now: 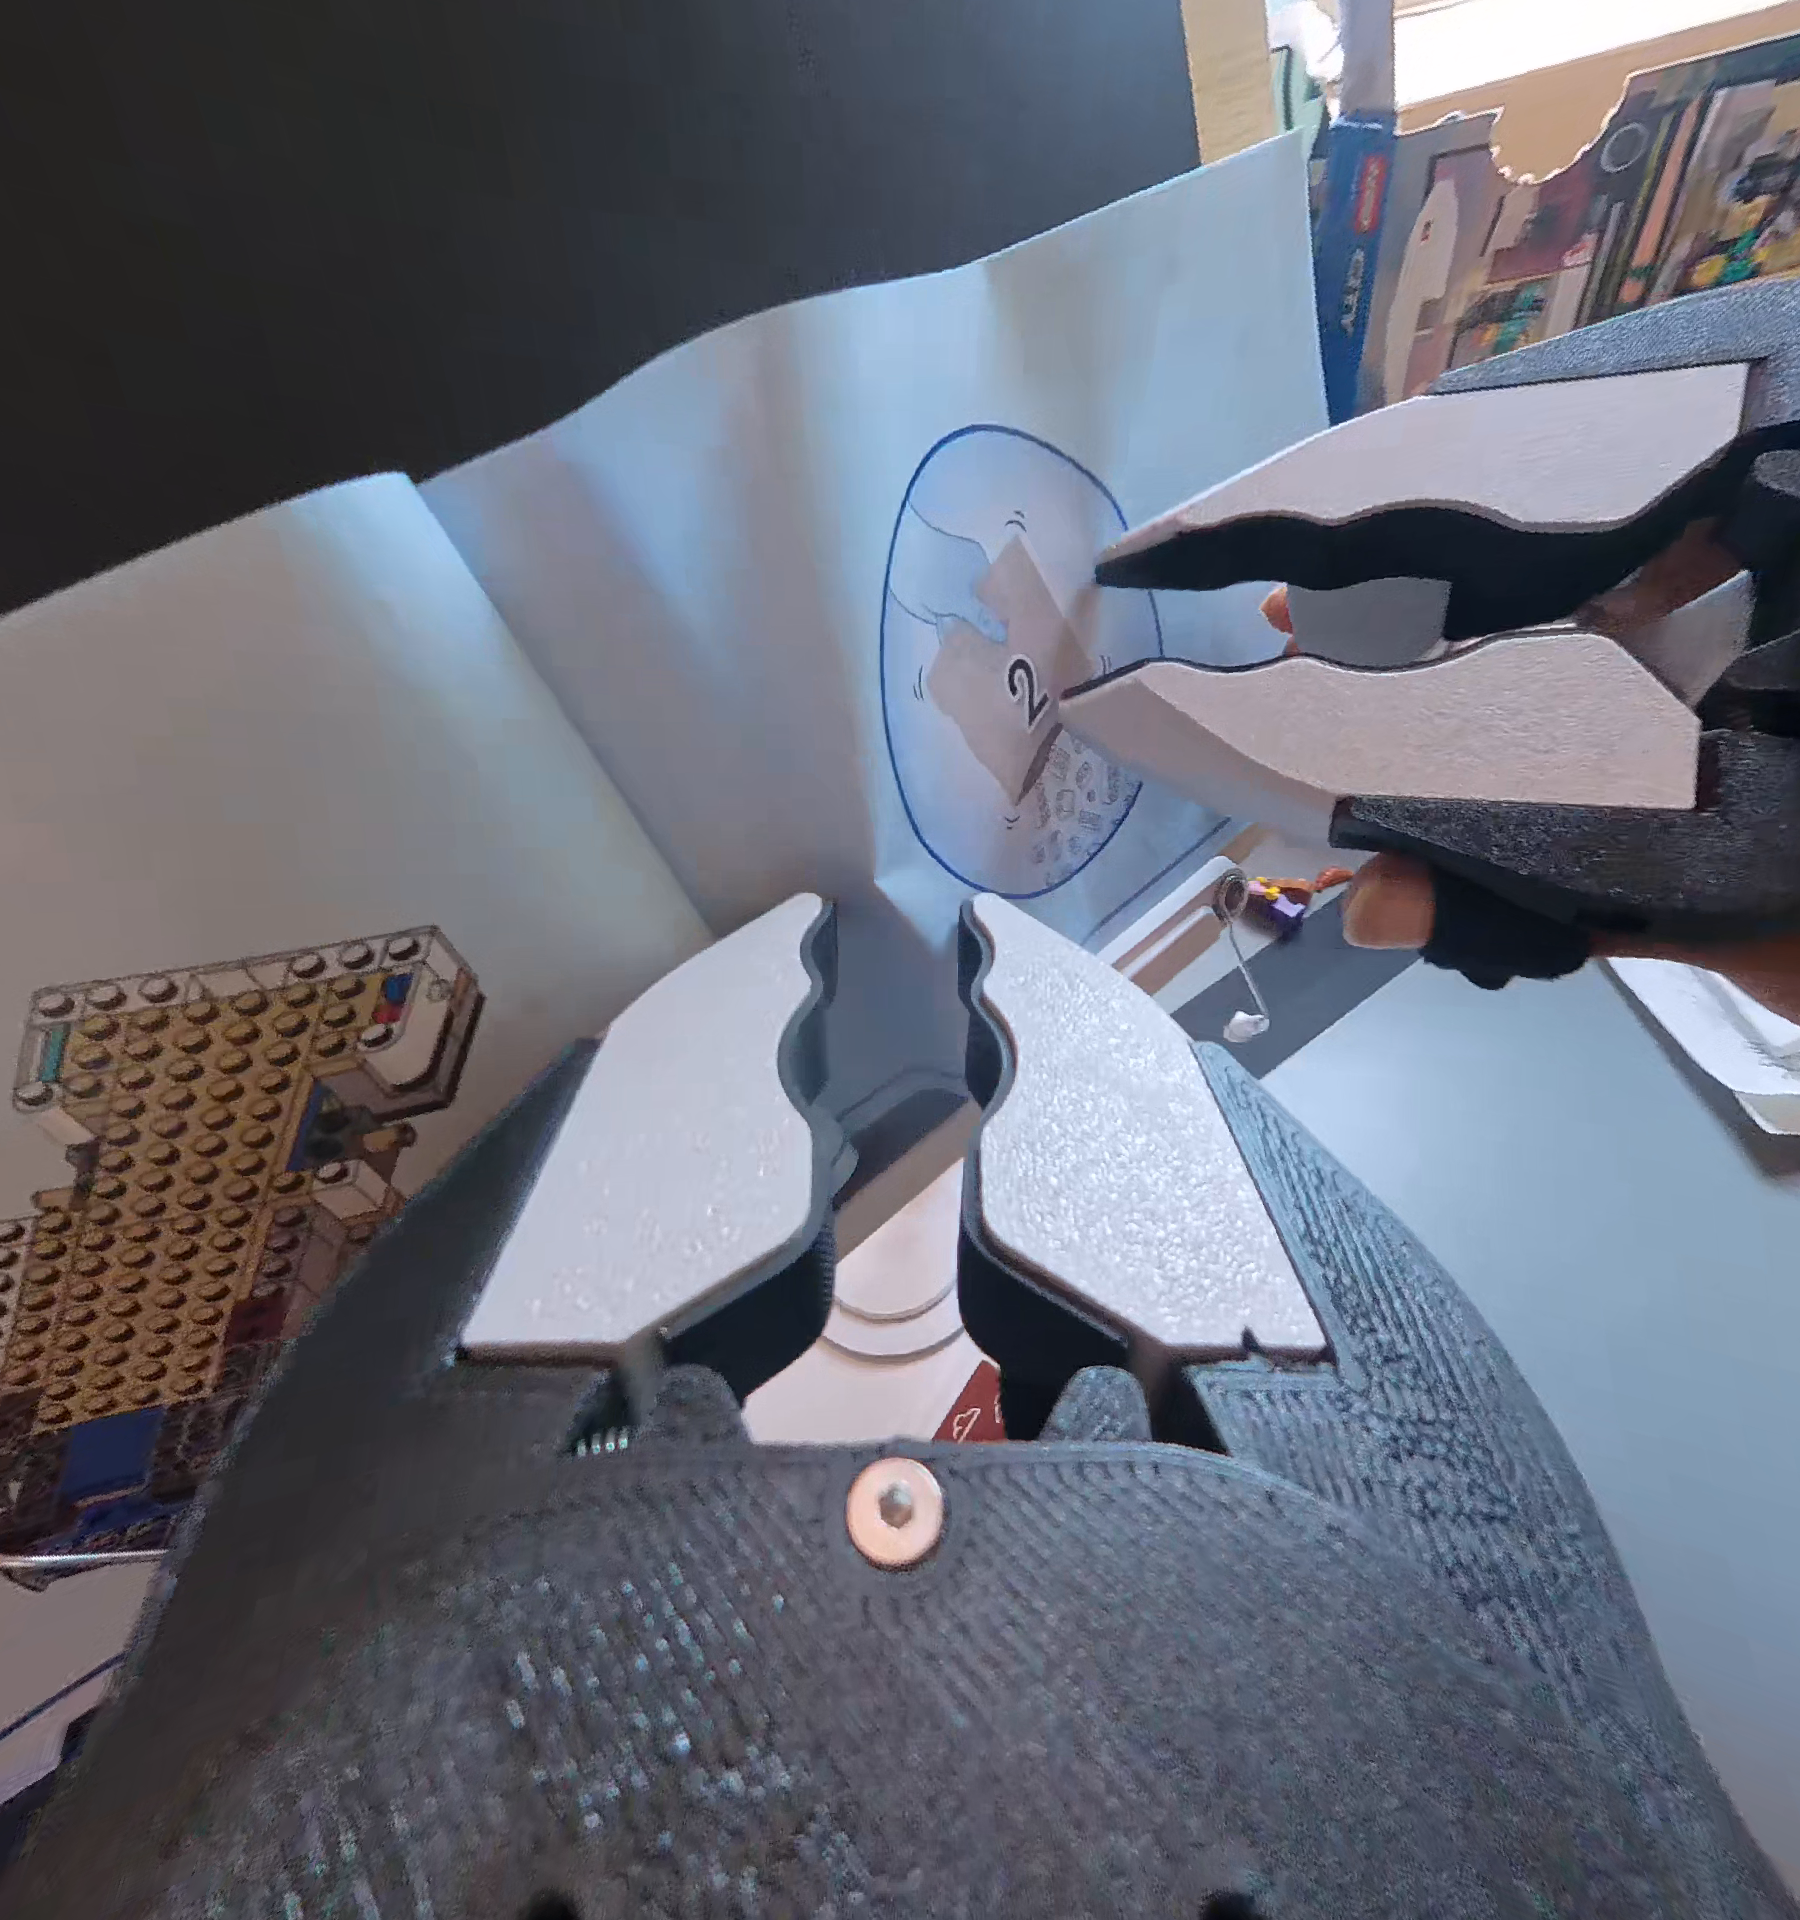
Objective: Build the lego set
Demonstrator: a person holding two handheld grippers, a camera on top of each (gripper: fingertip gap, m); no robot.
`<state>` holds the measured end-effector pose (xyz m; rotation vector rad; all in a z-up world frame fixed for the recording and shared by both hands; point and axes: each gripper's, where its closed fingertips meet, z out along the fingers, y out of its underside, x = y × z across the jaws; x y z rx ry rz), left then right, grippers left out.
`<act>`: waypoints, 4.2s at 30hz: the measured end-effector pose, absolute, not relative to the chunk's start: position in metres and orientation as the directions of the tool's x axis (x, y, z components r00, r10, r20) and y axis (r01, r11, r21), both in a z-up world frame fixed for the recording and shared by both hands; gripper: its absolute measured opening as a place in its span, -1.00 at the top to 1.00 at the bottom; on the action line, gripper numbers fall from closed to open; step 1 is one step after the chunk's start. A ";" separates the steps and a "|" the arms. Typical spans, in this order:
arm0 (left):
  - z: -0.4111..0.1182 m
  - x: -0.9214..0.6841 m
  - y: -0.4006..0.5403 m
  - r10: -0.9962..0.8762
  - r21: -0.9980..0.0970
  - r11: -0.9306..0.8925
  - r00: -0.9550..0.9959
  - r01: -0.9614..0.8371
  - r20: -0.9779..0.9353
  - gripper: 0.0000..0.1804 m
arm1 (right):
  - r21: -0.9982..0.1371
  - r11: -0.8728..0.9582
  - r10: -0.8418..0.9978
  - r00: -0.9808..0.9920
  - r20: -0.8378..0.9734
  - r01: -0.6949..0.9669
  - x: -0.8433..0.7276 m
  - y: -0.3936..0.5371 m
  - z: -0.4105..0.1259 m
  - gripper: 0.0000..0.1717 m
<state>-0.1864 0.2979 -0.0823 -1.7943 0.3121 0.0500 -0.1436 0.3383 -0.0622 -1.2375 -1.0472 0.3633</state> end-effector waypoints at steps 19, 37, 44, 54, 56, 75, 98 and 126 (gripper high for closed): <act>-0.077 -0.185 0.288 -0.191 -0.952 -0.191 0.960 -0.239 -0.203 0.77 | -0.877 0.326 0.629 0.611 0.480 0.353 -0.125 0.363 -0.043 0.86; -0.067 -0.174 0.272 -0.234 -0.955 -0.155 0.948 -0.254 -0.214 0.68 | -0.897 0.270 0.675 0.595 0.436 0.350 -0.126 0.361 -0.046 0.87; -0.045 -0.141 0.265 -0.432 -0.989 -0.144 0.900 -0.017 0.048 0.57 | -0.873 0.422 0.776 0.400 0.487 0.245 -0.134 0.293 -0.039 0.92; -0.029 -0.115 0.241 -0.609 -0.985 -0.152 0.777 0.082 0.159 0.96 | -0.848 0.500 0.810 0.251 0.530 0.177 -0.107 0.230 -0.052 0.62; -0.028 -0.118 0.238 -0.604 -0.987 -0.146 0.785 0.062 0.139 1.00 | -0.885 0.444 0.856 0.226 0.465 0.139 -0.100 0.226 -0.053 0.55; -0.088 -0.248 0.225 -0.159 -0.913 -0.326 0.967 -0.243 -0.201 0.64 | -0.977 0.193 0.930 0.302 0.210 0.085 -0.093 0.262 -0.066 1.00; -0.040 -0.253 0.167 -0.353 -0.961 -0.121 0.894 0.249 0.276 0.64 | -0.941 0.314 0.948 0.011 0.318 0.125 -0.225 0.153 -0.053 1.00; -0.029 -0.311 0.183 -0.073 -0.994 -0.097 0.996 -0.059 -0.052 0.91 | -0.812 0.428 0.727 0.381 0.571 0.398 -0.235 0.274 -0.071 1.00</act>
